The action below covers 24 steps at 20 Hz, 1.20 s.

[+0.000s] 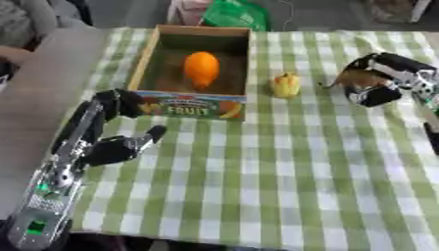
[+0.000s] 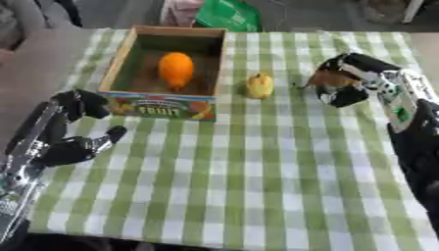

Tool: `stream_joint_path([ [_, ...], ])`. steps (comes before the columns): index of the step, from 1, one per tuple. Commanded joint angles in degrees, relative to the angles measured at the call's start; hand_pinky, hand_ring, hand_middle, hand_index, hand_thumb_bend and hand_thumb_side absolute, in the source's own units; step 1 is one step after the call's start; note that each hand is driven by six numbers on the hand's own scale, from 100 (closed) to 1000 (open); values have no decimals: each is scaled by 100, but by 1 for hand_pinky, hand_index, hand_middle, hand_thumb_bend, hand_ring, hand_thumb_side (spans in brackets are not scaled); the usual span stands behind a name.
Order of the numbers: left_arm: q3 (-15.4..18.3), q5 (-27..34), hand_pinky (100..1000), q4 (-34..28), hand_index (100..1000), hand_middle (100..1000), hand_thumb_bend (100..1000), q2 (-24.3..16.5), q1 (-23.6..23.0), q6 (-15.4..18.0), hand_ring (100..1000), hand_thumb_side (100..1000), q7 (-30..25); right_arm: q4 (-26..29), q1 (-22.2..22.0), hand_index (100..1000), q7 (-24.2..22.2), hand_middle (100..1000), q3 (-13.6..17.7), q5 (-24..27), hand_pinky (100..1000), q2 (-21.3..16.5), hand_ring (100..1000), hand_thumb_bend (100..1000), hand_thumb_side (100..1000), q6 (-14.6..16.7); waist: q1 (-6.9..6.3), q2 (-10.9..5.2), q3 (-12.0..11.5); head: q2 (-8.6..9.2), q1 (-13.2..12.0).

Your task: Pick up objects on the table and place them in the box.

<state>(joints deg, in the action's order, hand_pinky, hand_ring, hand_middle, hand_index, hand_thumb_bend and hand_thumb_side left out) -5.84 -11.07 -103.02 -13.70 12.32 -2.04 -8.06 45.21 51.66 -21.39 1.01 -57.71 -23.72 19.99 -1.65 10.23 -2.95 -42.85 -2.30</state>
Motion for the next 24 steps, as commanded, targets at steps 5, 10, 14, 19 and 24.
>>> stream_joint_path([
  [5,15,-3,678,-88,654,481,559,-120,71,5,615,173,-15,229,97,602,525,420,20,42,744,-141,769,100,235,-75,20,-89,6,-24,0],
  [10,16,0,678,-84,654,482,558,-117,70,6,615,172,-14,298,115,543,843,301,1,163,695,-149,686,100,219,-102,39,-98,8,-29,-8],
  [14,17,1,678,-82,654,482,557,-117,67,6,614,172,-13,301,120,507,997,227,-7,208,645,-142,613,100,207,-121,45,-103,1,-27,-8],
  [19,14,5,677,-85,654,483,557,-118,65,8,615,171,-17,415,202,493,1180,171,-18,323,609,-120,561,100,187,-88,57,-117,4,-33,-9],
  [24,4,9,677,-81,654,483,558,-117,54,9,615,171,-26,661,458,492,1206,170,-97,441,606,-3,558,100,174,12,78,-149,-11,-48,0],
])
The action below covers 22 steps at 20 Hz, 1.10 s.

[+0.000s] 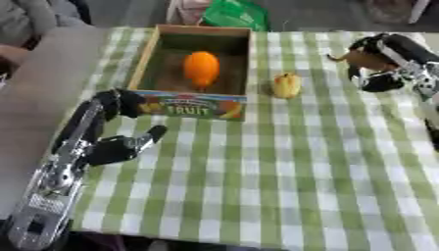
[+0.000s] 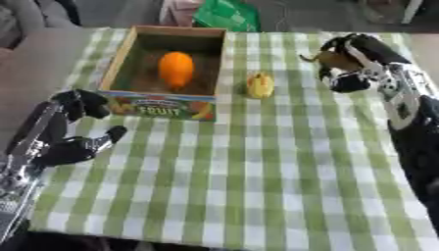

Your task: Pick up objects on the table and place them in the box.

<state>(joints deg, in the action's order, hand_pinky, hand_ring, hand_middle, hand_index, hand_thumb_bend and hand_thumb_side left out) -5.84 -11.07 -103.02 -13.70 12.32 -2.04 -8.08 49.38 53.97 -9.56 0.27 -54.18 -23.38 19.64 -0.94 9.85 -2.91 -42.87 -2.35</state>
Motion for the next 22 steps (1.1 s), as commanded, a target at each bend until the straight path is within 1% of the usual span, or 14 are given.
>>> stream_joint_path([
  [1,0,9,677,-79,654,483,558,-118,52,9,615,170,-28,275,297,491,14,171,-45,91,606,13,558,100,171,69,12,-117,-25,-46,13],
  [2,-3,9,677,-78,653,483,557,-119,51,10,615,170,-32,295,364,491,7,171,-63,87,606,71,558,100,170,86,18,-123,-37,-45,20],
  [3,-5,10,677,-77,653,483,555,-119,51,11,615,171,-35,301,416,491,2,172,-80,75,607,121,558,100,215,101,23,-127,-47,-43,24],
  [4,-9,11,677,-77,653,483,558,-119,55,12,615,170,-38,294,479,491,-7,172,-105,47,606,184,558,100,173,121,29,-130,-64,-37,29],
  [9,-39,22,676,-81,653,483,558,-107,100,20,615,169,-69,142,735,490,75,171,-109,-172,607,514,558,100,167,123,46,-113,-200,4,79],
  [10,-49,24,676,-84,653,483,558,-105,116,22,615,169,-78,106,789,489,106,171,-103,-228,608,586,559,100,205,114,48,-104,-245,17,94],
  [11,-58,25,676,-86,653,483,559,-103,132,24,615,169,-87,74,839,489,140,171,-96,-284,608,651,559,100,164,111,52,-96,-290,29,110],
  [12,-67,28,676,-89,653,483,559,-102,147,26,615,169,-97,42,889,489,179,171,-86,-340,608,715,559,100,162,104,57,-89,-339,43,130],
  [13,-74,32,676,-90,653,484,541,-100,158,27,615,173,-104,15,929,489,216,171,-79,-391,609,767,559,100,324,100,61,-83,-378,57,139],
  [14,-82,35,676,-94,653,483,559,-99,173,29,615,169,-112,-9,977,489,250,171,-76,-438,609,831,560,100,160,100,68,-72,-431,75,160],
  [22,-142,51,675,-112,653,483,561,-81,270,41,615,169,-179,-91,1282,489,366,177,-167,-829,611,1269,560,100,168,229,110,-13,-698,172,320],
])
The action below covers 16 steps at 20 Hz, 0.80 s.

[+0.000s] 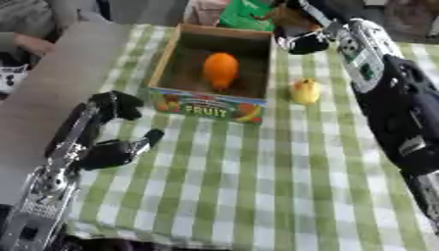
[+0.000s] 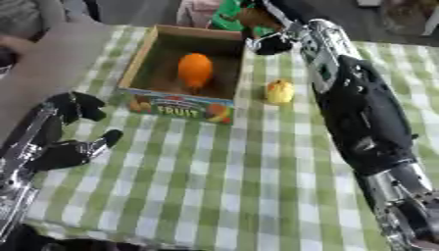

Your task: Pick up objects on the table and place them in the box.

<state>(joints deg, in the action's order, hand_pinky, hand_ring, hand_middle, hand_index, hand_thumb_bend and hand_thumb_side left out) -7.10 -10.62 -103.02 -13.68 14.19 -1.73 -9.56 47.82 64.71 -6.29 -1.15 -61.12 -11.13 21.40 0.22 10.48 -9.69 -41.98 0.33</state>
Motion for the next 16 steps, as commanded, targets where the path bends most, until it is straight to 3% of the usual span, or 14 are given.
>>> stream_joint_path([
  [1,-21,8,675,-114,653,483,562,-80,95,11,615,169,-38,60,227,490,42,178,-38,-184,611,89,560,100,172,75,0,-70,-42,92,63],
  [10,-59,29,675,-145,652,482,565,-46,188,26,615,169,-86,-67,107,520,-78,209,-181,-639,629,575,587,100,200,255,0,23,-225,183,165],
  [16,-61,35,675,-153,652,482,565,-37,206,30,615,170,-102,-124,-47,617,-86,291,-234,-1139,658,754,646,100,235,327,-22,59,-250,203,184],
])
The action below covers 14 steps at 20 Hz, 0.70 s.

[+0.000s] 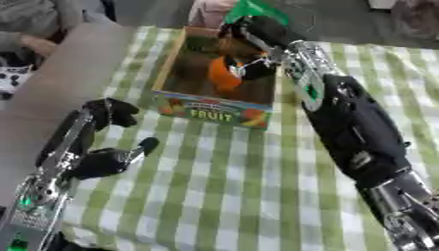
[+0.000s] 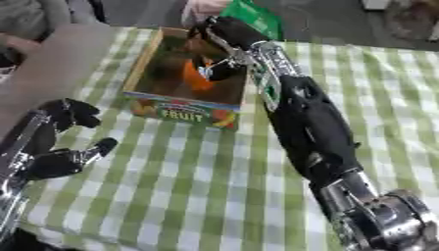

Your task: Pick up objects on the table and place them in the box.

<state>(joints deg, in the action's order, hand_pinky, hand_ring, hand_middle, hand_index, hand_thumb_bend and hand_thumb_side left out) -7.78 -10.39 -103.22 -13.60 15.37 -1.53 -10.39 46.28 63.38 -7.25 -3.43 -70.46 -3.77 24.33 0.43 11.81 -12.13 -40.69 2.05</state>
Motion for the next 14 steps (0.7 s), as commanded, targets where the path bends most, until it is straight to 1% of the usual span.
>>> stream_joint_path([
  [1,10,12,675,-133,652,482,565,-43,87,9,615,170,-18,1,60,626,7,301,-4,-276,662,37,655,100,237,41,-47,-71,0,73,8],
  [3,14,11,675,-132,651,482,566,-41,84,8,615,170,-16,-45,25,696,-6,399,7,-371,682,56,701,100,249,61,-52,-67,15,69,-1],
  [4,16,11,675,-131,651,482,566,-39,82,8,615,170,-15,-61,13,739,-13,468,13,-396,693,59,728,100,255,70,-55,-67,23,66,-4],
  [5,16,10,675,-130,651,482,567,-39,80,8,615,170,-14,-70,5,759,-16,502,20,-408,698,58,740,100,259,77,-57,-67,30,64,-8],
  [7,18,8,675,-129,651,481,566,-39,74,8,615,170,-14,-78,-9,809,-15,604,30,-410,717,54,776,100,269,82,-61,-69,43,61,-12],
  [10,23,5,675,-127,652,481,567,-41,63,6,615,171,-9,-73,-33,848,-4,710,35,-356,736,31,809,100,271,89,-71,-75,68,52,-24],
  [14,33,1,675,-123,652,481,567,-45,43,5,615,171,-1,-31,-49,893,7,803,31,-210,760,-12,842,100,261,113,-82,-88,101,45,-45],
])
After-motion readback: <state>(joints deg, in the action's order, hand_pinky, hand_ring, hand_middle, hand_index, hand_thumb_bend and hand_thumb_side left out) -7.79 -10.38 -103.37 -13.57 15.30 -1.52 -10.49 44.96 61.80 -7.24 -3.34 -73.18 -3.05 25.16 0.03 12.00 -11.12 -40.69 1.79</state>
